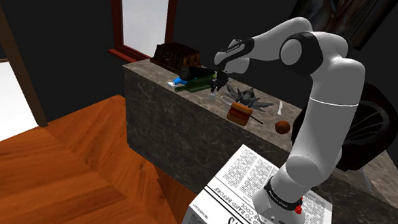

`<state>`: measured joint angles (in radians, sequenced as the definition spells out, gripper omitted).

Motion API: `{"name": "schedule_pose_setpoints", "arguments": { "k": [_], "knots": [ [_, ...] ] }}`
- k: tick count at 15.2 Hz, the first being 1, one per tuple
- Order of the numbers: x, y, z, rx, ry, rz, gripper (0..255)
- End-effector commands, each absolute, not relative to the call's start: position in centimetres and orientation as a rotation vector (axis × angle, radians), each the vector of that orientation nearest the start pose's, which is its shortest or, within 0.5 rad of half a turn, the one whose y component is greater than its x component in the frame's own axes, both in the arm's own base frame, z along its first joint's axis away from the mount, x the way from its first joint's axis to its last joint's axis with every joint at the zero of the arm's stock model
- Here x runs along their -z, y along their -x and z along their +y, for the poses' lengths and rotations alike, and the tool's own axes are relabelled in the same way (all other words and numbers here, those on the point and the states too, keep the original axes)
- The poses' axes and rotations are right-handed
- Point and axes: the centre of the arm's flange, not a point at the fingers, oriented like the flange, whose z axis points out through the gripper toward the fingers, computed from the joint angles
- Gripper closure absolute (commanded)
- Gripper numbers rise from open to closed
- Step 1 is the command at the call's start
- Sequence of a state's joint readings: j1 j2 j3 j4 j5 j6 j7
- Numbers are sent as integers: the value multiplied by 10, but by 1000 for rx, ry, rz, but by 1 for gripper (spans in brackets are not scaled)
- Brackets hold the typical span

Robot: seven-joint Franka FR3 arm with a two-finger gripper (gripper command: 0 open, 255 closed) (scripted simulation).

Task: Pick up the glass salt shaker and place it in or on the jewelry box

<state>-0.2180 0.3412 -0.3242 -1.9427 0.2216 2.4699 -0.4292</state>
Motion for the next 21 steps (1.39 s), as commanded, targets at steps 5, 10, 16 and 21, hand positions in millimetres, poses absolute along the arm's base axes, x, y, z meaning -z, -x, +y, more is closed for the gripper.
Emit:
{"name": "schedule_pose_setpoints", "arguments": {
  "k": [5, 10, 16, 21],
  "knots": [
    [-362, -549, -318, 332, 3153, 386, 255],
    [-388, -549, -318, 332, 3153, 386, 255],
    [-420, -549, -318, 332, 3153, 386, 255],
    [-446, -549, -318, 332, 3153, 386, 255]
  ]
}}
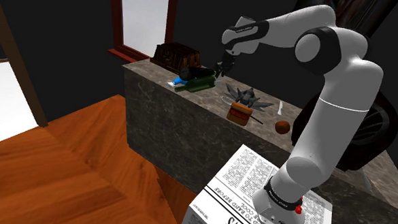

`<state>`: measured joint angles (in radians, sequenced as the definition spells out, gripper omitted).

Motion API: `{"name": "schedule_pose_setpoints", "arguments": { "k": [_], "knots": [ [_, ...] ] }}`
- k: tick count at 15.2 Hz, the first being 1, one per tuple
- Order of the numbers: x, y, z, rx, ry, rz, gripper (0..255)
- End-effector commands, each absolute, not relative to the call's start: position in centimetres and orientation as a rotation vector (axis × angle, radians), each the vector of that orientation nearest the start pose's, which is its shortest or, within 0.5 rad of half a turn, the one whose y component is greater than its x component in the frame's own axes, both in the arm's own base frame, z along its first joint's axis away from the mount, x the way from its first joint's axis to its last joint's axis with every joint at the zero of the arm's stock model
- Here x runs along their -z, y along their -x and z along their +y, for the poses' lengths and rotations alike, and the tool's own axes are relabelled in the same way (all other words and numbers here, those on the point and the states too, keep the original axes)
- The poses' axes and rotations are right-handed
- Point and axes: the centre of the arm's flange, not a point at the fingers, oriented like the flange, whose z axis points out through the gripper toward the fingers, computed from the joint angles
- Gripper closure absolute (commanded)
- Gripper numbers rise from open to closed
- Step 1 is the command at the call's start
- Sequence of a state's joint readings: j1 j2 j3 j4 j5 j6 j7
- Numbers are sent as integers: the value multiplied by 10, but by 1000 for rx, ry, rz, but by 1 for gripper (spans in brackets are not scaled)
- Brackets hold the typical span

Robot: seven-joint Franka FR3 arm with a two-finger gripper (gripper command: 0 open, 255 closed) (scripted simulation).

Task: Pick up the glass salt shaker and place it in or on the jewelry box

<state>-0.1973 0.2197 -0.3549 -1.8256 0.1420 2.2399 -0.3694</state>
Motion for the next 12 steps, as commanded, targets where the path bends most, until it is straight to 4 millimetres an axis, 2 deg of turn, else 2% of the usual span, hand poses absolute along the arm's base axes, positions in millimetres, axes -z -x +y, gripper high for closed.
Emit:
{"name": "schedule_pose_setpoints", "arguments": {
  "k": [1, 12],
  "knots": [
    [-452, -549, -318, 332, 3153, 386, 255],
    [-508, -549, -318, 332, 3153, 386, 255]
  ]
}}
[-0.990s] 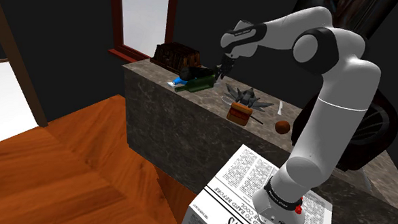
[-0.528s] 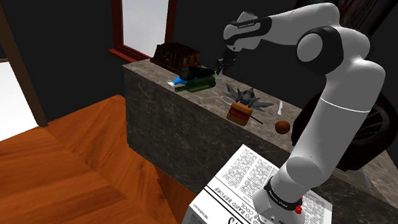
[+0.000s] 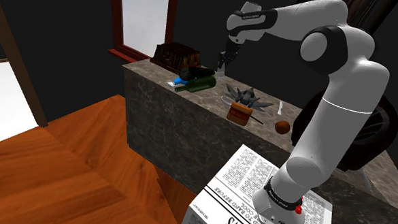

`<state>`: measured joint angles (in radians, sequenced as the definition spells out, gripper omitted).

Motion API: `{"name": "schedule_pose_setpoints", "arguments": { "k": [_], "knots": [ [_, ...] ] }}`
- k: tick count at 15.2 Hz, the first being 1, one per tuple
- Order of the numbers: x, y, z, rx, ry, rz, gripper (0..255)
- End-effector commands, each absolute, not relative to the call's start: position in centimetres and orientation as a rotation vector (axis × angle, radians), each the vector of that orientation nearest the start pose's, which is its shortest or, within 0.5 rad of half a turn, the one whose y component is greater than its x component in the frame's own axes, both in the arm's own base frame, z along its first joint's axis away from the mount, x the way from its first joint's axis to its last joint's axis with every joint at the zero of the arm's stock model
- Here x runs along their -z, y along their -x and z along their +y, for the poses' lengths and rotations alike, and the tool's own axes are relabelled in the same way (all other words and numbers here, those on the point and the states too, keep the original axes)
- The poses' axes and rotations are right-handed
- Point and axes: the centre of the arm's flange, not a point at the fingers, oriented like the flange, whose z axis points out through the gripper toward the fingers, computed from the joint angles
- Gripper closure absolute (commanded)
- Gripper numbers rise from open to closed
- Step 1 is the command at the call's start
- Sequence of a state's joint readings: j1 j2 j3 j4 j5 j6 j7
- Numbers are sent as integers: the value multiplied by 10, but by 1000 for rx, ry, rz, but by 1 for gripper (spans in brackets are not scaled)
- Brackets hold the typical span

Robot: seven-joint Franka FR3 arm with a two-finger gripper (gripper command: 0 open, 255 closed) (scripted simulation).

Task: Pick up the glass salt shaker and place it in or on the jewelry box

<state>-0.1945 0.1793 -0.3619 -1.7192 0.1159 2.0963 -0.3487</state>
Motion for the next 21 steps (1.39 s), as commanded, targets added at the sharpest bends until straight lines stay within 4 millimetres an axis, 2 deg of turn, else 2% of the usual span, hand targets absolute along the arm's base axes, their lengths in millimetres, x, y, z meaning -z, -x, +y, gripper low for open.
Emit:
{"name": "schedule_pose_setpoints", "arguments": {
  "k": [1, 17, 18, 21],
  "knots": [
    [-508, -536, -315, 332, 3153, 386, 255],
    [-521, -328, -279, 332, 3153, 386, 255],
    [-522, -318, -277, 332, 3153, 386, 255],
    [-506, -318, -277, 332, 3153, 386, 255]
  ]
}}
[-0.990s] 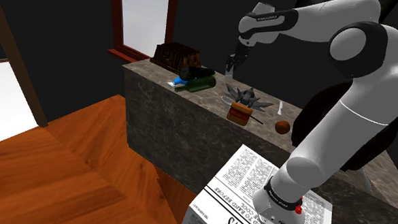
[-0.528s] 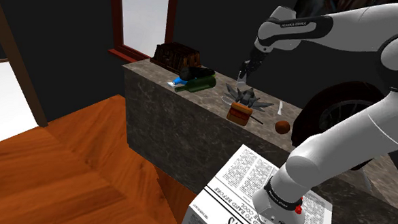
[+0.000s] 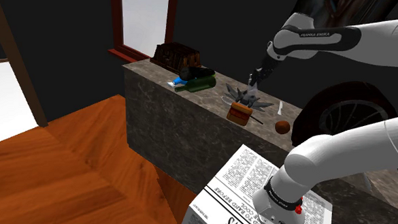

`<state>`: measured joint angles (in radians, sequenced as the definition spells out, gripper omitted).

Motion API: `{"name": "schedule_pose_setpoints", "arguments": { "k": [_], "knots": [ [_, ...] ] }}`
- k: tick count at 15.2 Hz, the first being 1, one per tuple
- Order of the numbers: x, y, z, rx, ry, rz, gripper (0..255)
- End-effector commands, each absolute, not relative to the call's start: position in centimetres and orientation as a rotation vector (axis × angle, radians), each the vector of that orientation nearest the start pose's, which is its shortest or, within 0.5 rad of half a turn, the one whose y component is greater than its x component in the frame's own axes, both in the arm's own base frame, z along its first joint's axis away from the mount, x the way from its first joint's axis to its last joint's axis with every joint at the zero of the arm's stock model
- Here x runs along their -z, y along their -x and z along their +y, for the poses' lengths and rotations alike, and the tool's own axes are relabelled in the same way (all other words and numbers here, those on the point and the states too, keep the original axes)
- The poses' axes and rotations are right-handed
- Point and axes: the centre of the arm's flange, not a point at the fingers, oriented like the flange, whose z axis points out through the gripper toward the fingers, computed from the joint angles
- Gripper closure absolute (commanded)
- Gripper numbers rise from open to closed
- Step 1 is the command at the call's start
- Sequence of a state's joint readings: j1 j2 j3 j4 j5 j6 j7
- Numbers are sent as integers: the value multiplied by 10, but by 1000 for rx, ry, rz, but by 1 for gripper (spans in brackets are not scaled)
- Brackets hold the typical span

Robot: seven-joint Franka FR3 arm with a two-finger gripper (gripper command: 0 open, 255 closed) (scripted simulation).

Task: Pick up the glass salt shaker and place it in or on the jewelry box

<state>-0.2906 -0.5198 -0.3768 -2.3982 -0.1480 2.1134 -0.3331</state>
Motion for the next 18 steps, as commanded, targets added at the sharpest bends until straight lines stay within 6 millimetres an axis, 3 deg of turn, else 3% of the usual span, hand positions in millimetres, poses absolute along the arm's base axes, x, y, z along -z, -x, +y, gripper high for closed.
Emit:
{"name": "schedule_pose_setpoints", "arguments": {
  "k": [1, 13, 18],
  "knots": [
    [-501, -318, -277, 332, 3153, 386, 255],
    [-438, -318, -277, 332, 3153, 386, 255],
    [-438, -318, -277, 332, 3153, 386, 255]
  ]
}}
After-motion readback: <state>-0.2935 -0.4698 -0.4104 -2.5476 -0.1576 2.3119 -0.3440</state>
